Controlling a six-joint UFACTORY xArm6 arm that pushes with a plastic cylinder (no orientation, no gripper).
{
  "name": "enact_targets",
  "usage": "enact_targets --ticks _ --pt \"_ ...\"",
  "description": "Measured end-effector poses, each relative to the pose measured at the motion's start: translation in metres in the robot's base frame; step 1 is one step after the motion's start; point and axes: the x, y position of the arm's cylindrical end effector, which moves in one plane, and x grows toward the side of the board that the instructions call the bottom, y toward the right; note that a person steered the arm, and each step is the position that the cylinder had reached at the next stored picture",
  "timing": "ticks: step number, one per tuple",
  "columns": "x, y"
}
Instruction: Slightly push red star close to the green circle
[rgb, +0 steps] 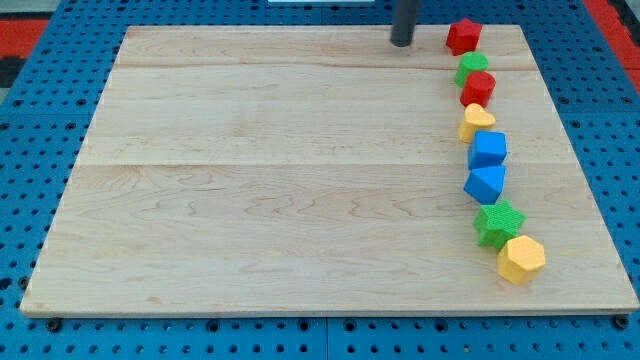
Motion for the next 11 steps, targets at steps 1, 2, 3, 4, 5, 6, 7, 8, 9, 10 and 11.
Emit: enact_targets --ticks 1,2,3,4,5,6,7,8,9,10,11 --pt "-0.022 0.007" --pt "-0.022 0.022" --pt "-0.022 0.052" --pt "-0.022 0.078" --pt "-0.022 0.082" --pt "-0.022 0.104" --pt "-0.022 0.109" --pt "-0.021 0.109" --pt "-0.021 0.096" --pt "-0.008 0.087" --pt "-0.020 0.084"
